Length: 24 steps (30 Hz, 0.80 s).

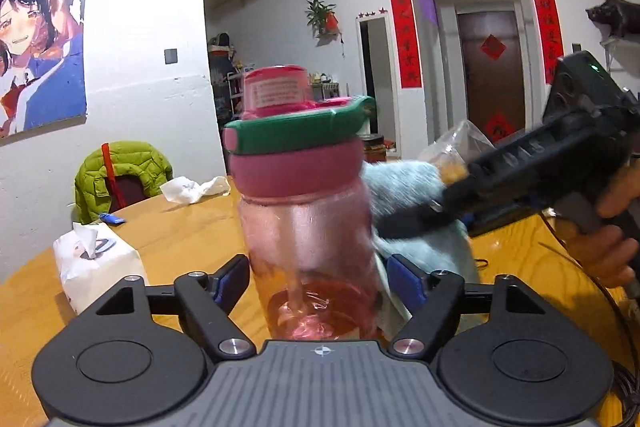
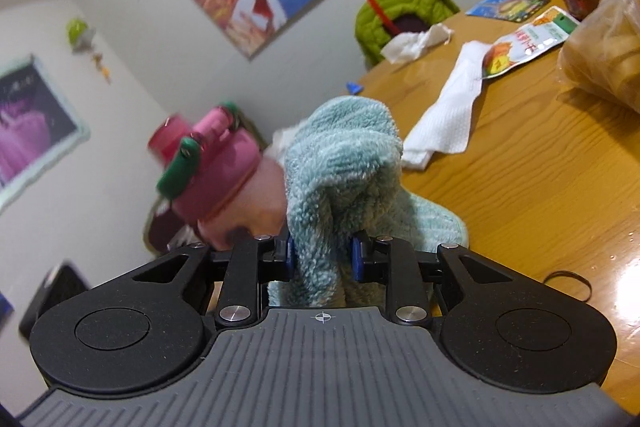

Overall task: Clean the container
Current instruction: 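Hold the bottle with the left gripper while the right gripper rubs the towel along its side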

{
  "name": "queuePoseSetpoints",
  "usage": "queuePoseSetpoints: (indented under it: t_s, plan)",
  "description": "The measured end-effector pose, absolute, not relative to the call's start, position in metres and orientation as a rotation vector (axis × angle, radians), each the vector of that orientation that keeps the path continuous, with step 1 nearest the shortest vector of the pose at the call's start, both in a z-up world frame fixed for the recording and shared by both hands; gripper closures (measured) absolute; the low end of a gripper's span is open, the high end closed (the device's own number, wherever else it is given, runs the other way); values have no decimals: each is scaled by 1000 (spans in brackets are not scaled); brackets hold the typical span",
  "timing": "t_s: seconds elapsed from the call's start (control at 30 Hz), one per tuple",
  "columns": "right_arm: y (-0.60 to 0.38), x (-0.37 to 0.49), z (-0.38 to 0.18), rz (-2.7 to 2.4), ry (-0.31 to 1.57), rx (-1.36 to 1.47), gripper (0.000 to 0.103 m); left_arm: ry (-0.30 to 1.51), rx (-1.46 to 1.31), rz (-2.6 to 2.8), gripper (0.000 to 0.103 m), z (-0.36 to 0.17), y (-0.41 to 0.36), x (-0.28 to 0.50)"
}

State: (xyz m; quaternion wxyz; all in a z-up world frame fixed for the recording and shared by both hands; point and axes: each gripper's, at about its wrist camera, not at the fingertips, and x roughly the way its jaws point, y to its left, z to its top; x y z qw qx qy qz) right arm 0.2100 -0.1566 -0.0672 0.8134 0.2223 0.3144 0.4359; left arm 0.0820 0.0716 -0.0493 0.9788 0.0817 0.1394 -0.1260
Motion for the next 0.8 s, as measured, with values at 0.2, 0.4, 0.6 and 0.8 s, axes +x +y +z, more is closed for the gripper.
queuePoseSetpoints:
  t_s: [0.2, 0.4, 0.6, 0.8]
  plan:
    - [-154, 210, -70, 869, 685, 412, 75, 288, 157, -263, 34, -50, 71, 84]
    - [-134, 203, -75, 724, 597, 231, 48, 281, 163, -251, 34, -52, 70, 82]
    - [-129, 187, -61, 694, 477, 148, 78, 276, 155, -253, 34, -53, 72, 82]
    - [-188, 199, -54, 1035, 408, 708, 78, 272, 152, -253, 34, -54, 72, 83]
